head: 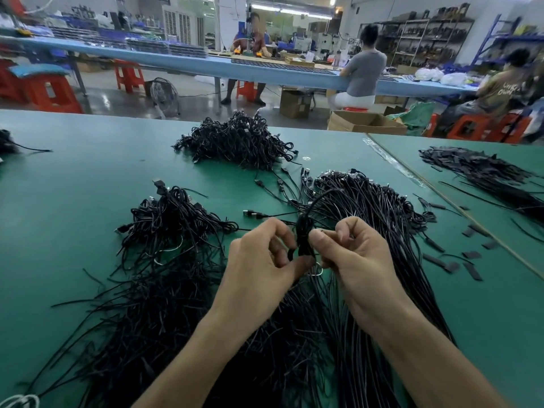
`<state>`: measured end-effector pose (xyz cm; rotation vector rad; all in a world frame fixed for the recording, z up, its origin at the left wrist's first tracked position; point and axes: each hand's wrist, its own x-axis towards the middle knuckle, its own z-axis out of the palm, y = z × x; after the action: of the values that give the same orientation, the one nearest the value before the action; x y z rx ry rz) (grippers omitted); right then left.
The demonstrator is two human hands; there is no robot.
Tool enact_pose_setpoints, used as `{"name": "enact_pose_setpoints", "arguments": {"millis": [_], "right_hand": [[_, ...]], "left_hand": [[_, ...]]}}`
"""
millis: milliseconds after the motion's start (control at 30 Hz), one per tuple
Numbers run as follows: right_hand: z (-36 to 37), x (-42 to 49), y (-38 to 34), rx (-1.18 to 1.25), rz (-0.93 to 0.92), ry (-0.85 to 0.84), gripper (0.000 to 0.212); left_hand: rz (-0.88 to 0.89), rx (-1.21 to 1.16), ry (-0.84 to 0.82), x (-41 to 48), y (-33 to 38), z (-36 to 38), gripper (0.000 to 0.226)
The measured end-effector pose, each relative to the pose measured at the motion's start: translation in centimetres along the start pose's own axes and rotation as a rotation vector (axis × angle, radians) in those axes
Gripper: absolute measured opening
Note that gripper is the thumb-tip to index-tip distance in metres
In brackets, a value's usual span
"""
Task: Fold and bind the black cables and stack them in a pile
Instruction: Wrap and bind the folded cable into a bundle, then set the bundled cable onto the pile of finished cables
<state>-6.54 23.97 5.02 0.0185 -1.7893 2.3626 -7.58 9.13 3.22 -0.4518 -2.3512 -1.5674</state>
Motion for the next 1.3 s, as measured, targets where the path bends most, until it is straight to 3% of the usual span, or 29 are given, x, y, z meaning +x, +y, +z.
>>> {"name": "enact_pose_setpoints", "arguments": {"millis": [100,233,367,500,667,833,900,1000,1067,1133,1200,1300], "right_hand": [[0.3,-0.3,-0.3,0.038,-0.025,-0.056,0.033],[0.3,-0.4,0.1,0.047,0.033,-0.106,0.031],[0.1,-0.2,0.4,-0.023,0.069,-0.122,0.031],[-0.3,-0.1,0.7,-0.099,0.113,-0.125,0.033],[-0.9,0.1,1.6,-0.054,0.230,-0.090,0.037],[-2.1,0.3,3.0,0.047,0.528,-0.167,0.028],[-3.1,0.4,3.5,0.052,0.571,-0.185,0.024],[-4.6,1.0,4.5,-0.223,0.487,-0.125,0.015],[-5.7,1.8,5.4,-0.677,0.322,-0.056,0.011],[-6.5,3.1,6.1,-1.056,0.128,-0.039,0.022],[-6.6,4.6,6.6,-1.197,0.062,-0.116,0.040],[-5.9,6.8,7.3,-1.295,0.124,-0.215,0.048]], "left_hand": [[-0.118,-0.051,-0.026,0.2,-0.1,0.0,0.026],[-0.302,-0.432,-0.103,0.7,0.1,-0.5,0.005],[-0.477,-0.672,-0.118,1.3,0.0,-0.8,0.027],[-0.353,-0.524,-0.138,1.0,-0.1,-0.8,0.039],[-0.225,-0.443,-0.202,1.2,-0.9,-1.1,0.030],[-0.145,-0.218,-0.384,1.1,-1.3,-1.9,0.028],[-0.153,-0.142,-0.386,1.2,-1.4,-2.2,0.028],[-0.193,-0.080,-0.182,2.1,-2.5,-3.1,0.029],[-0.208,-0.013,0.093,3.2,-4.1,-4.3,0.030],[-0.203,0.047,0.335,4.1,-6.0,-5.5,0.031],[-0.219,0.070,0.507,4.6,-8.3,-6.4,0.030],[-0.295,0.088,0.640,4.7,-10.9,-7.3,0.034]]}}
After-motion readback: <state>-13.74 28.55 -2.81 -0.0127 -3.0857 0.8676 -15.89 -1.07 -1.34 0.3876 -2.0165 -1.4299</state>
